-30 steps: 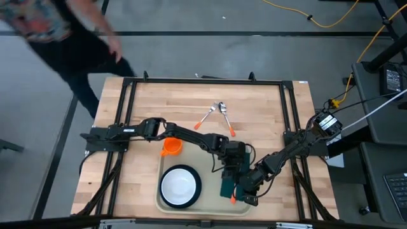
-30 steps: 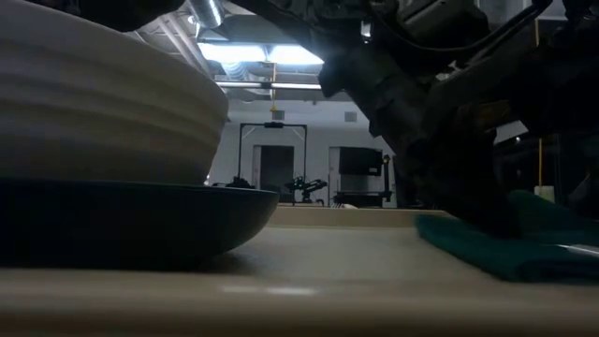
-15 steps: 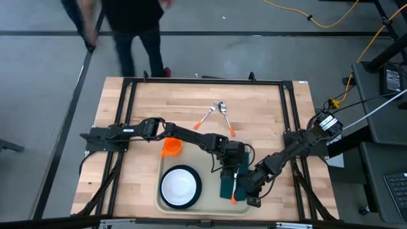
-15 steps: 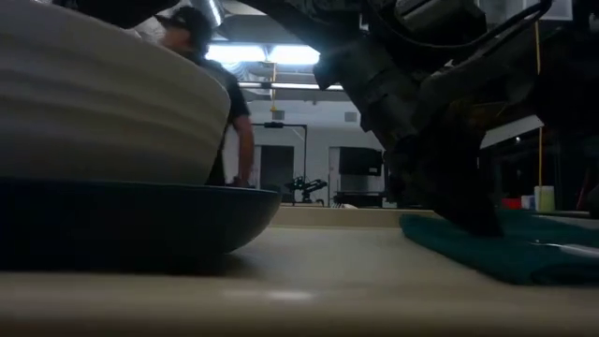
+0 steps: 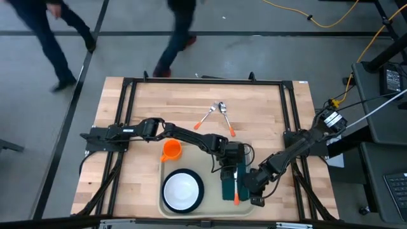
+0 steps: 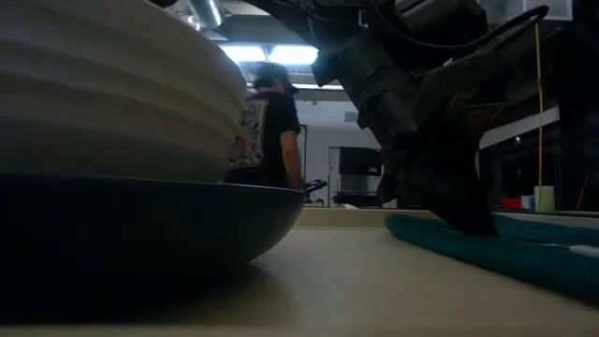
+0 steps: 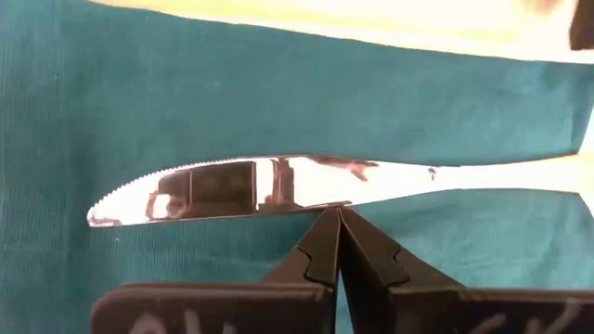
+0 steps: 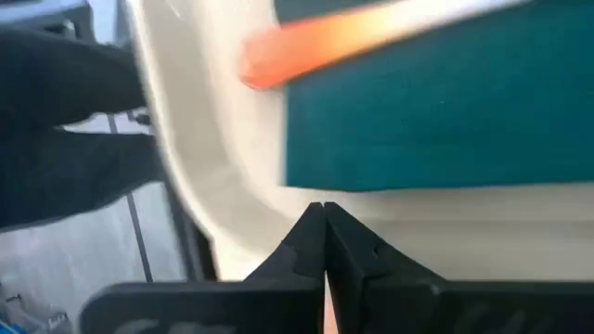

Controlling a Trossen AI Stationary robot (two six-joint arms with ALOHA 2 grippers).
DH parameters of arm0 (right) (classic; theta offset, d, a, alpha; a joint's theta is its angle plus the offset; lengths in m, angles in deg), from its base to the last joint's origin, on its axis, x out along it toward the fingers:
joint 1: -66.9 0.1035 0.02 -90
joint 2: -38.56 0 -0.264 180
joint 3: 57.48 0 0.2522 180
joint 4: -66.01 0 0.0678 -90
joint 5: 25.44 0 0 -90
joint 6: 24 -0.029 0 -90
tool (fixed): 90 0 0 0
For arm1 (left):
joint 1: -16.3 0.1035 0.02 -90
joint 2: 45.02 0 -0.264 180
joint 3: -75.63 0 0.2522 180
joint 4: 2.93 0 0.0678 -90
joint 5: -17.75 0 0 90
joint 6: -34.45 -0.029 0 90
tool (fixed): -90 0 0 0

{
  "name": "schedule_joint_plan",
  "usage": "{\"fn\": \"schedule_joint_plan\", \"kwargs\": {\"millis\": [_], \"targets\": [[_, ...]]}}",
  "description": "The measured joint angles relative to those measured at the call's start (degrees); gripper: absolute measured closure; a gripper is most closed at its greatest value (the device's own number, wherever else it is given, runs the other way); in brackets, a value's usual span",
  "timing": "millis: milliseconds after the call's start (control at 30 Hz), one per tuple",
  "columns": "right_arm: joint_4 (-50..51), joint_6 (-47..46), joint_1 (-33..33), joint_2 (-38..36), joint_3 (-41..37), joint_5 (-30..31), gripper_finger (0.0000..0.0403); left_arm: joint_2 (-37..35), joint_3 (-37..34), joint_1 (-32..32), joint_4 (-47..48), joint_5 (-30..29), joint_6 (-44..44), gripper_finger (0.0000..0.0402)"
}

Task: Set up tray
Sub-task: Adjust the green napkin on the brown serving tray

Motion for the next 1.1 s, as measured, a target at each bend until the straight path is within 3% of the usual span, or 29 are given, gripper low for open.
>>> {"fn": "schedule_joint_plan", "kwargs": {"millis": [167,367,733,1100], "targets": [[6.9,1.1,0.0,-6.4,0.0,3.8,0.0399,0.0,-0.1,0.0,-0.8,0.2,1.2,0.0398],[5.7,5.2,-0.5,-11.8,0.2,10.4,0.0399,-0.8,0.4,-0.7,-1.0,-0.9,1.2,0.0398],[4.7,13.4,-3.0,-11.5,0.2,11.4,0.0399,-5.8,6.1,-0.6,4.9,-6.0,-0.2,0.0398],[4.7,23.7,-5.2,-11.6,0.3,11.3,0.0399,-5.5,2.9,-2.6,11.2,-7.9,0.8,0.0398]]}}
